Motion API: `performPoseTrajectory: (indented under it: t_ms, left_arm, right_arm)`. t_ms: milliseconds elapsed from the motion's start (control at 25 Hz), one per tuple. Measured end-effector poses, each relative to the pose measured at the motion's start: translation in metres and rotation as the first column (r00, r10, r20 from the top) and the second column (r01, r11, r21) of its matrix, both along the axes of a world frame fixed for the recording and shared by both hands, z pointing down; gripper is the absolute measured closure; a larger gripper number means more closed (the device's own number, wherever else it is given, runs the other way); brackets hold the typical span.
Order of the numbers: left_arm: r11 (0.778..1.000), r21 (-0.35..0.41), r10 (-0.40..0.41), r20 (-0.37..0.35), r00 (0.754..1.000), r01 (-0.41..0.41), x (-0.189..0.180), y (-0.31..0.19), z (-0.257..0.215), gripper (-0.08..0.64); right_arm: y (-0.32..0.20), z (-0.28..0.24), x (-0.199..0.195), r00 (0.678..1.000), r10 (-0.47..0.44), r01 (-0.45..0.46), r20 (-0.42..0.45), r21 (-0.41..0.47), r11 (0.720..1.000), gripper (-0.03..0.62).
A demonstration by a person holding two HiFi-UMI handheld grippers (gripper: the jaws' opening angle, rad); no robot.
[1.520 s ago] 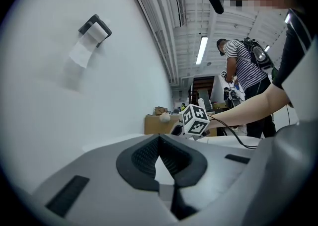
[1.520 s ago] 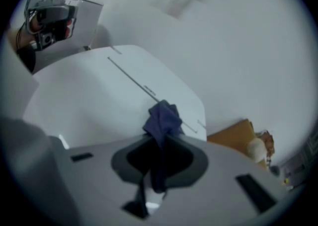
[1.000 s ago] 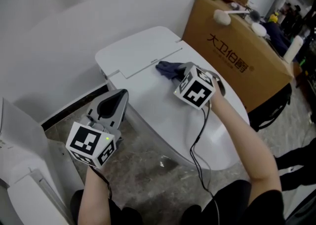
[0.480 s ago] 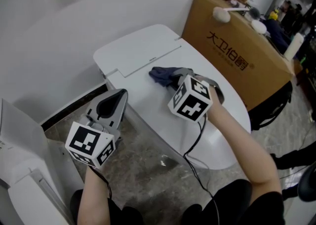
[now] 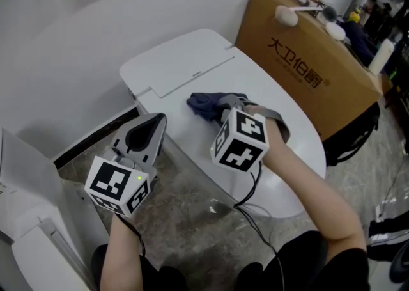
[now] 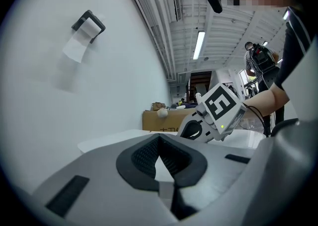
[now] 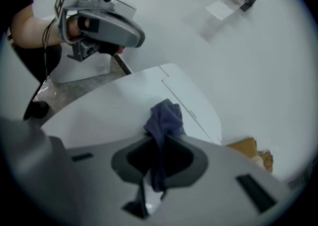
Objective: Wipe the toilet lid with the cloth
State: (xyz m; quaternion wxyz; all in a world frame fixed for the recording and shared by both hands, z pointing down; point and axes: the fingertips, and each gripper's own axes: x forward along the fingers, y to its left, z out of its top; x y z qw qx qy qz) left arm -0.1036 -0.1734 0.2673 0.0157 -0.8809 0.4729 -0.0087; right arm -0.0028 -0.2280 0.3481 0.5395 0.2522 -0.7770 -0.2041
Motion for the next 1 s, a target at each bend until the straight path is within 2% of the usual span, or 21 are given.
performPoseTrajectory:
  t_ms: [680,1000]
  left_arm:
    - [1.0,0.0,0.017,0.031,0.999,-0.017,0.013,0.001,0.001,0.548]
    - [1.0,-0.008,0.025,0.044,0.999,-0.025,0.018,0.002,0.006,0.548]
  right_arm:
    - [0.058,0.001,-0.019,0.989,-0.085,0.09,-0.117,0.032,0.995,0.525]
    - [0.079,0.0,-0.025,0.983,-0.116,0.126,-0.139,0.065,0.99,0.525]
